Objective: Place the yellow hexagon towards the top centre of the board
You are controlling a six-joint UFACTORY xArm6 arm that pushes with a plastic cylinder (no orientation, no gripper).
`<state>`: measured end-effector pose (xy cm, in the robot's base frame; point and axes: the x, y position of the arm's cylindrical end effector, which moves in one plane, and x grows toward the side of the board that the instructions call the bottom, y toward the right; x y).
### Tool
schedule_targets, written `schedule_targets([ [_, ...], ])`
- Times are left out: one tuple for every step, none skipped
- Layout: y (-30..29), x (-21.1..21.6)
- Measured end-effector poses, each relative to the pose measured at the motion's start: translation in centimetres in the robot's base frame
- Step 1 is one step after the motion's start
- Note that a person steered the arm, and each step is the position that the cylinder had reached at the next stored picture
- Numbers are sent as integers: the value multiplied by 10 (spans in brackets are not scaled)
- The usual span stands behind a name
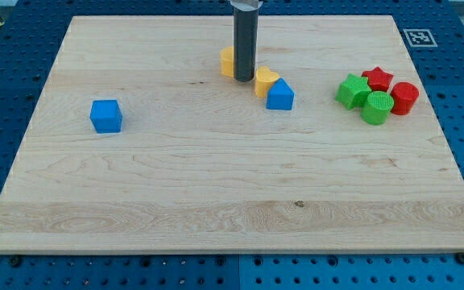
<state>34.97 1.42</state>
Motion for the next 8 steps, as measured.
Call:
schedule_targets([
  [-18, -6],
  [-29, -1],
  [-41, -16],
  [-34, -33],
  [6, -27],
  [27, -28],
  [-11, -48],
  [-29, -61],
])
